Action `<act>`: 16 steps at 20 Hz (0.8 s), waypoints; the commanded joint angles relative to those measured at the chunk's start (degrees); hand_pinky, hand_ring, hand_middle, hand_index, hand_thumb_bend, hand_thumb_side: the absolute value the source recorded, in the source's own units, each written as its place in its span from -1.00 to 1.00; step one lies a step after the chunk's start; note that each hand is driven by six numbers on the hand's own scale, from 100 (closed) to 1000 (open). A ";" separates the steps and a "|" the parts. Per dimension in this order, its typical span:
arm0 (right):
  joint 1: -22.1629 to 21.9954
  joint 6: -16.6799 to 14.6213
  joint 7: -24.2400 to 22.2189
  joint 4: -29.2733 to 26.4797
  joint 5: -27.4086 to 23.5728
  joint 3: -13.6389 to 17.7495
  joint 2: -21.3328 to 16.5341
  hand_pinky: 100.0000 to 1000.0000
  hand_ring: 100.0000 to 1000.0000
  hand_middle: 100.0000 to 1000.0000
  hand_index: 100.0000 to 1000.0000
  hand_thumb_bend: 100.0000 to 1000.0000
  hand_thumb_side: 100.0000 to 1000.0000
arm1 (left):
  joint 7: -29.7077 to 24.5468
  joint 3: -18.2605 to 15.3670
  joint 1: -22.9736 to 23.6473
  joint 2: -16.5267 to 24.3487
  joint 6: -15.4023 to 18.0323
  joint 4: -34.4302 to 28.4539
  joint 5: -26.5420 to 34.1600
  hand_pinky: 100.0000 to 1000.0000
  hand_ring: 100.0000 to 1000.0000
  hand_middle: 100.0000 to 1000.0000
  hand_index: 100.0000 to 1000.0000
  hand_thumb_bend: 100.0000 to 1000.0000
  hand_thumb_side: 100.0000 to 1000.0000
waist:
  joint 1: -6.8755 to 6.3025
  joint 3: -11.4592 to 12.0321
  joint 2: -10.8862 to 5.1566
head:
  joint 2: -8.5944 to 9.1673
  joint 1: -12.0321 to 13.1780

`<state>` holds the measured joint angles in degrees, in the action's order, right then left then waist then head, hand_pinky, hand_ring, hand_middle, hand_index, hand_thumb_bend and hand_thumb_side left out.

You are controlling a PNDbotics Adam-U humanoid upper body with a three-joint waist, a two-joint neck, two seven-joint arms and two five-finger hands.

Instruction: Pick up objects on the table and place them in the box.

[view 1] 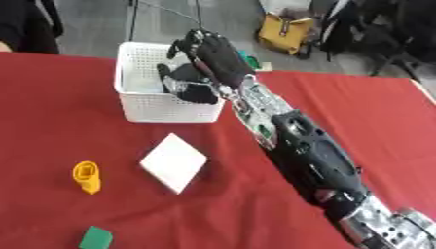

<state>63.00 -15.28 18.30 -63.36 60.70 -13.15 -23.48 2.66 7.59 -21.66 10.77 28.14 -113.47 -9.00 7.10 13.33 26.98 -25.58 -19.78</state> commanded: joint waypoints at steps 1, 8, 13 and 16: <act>1.26 -0.01 -0.23 -1.78 -0.75 0.06 -1.84 -0.52 0.17 -0.81 0.22 -0.73 0.42 | -0.15 0.15 -0.34 0.05 0.02 -1.12 0.29 -0.49 -0.23 0.00 0.37 -1.00 0.74 | -0.66 -0.14 -1.27 | 0.24 0.14; 1.26 0.31 0.13 -2.60 -2.48 0.15 -1.85 -0.54 0.18 -0.85 0.17 -0.77 0.40 | -0.11 0.08 -0.24 0.04 -0.03 -1.12 0.23 -0.49 -0.23 0.00 0.37 -1.00 0.74 | -0.86 -0.58 -1.30 | 0.14 0.12; -0.31 2.06 -0.20 -10.14 -9.66 0.95 -2.28 -0.58 0.20 -0.88 0.06 -0.78 0.34 | 0.35 -0.41 0.30 0.04 -0.09 -1.12 0.06 -0.48 -0.22 0.00 0.37 -1.00 0.73 | -1.61 -2.06 -1.84 | -0.93 1.97; -3.42 4.99 -2.55 -20.50 -16.28 1.51 -2.13 -0.58 0.21 -0.90 0.00 -0.76 0.33 | 0.80 -0.76 0.63 -0.04 -0.16 -1.12 -0.20 -0.48 -0.22 0.00 0.36 -1.00 0.73 | -2.11 -3.32 -2.25 | -1.37 4.46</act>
